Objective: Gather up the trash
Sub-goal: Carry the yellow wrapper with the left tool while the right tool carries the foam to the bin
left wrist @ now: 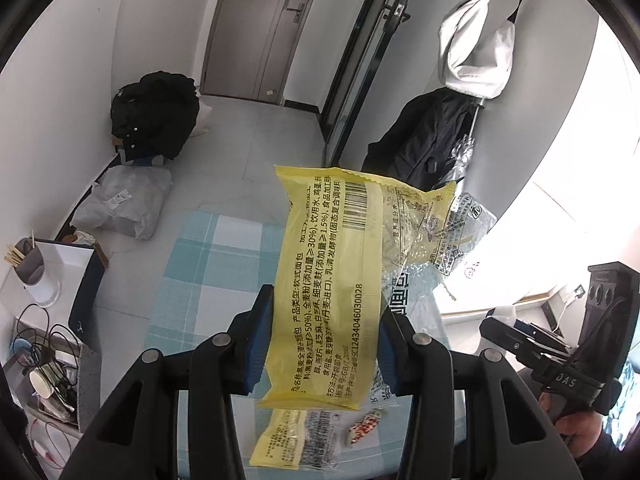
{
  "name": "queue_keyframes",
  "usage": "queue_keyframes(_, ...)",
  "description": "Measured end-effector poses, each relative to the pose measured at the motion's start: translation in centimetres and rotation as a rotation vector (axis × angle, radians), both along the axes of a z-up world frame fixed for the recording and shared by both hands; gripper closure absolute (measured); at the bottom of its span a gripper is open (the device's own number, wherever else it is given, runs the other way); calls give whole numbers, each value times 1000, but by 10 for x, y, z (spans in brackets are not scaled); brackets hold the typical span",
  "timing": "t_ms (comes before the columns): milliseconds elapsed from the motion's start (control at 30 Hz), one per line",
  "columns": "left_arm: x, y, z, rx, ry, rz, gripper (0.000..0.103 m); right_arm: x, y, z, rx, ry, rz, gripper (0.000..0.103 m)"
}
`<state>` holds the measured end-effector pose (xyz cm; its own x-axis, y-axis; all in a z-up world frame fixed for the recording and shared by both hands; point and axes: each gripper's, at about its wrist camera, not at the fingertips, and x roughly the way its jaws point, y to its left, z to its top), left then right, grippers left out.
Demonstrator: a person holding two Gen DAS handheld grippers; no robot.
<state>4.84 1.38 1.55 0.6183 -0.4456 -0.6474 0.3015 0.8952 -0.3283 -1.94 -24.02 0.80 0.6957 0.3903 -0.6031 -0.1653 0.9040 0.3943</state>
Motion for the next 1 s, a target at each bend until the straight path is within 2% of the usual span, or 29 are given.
queue_keyframes(300,-10,-34,21,9,-60,-60,63,-15,-30,27,5,-58,-50,50)
queue_keyframes(433,-10,-55,28,-5,-58,-96,63,-22,-54,37,0,-78,-87,50)
queue_keyframes(767,-9,-132,41,5,-57,-220,63,-53,-155,59,17,-117,-256,50)
queue_keyframes(1000,-11,-194,35,-4,-21,-330,63,-91,-240,52,16,-90,-419,50)
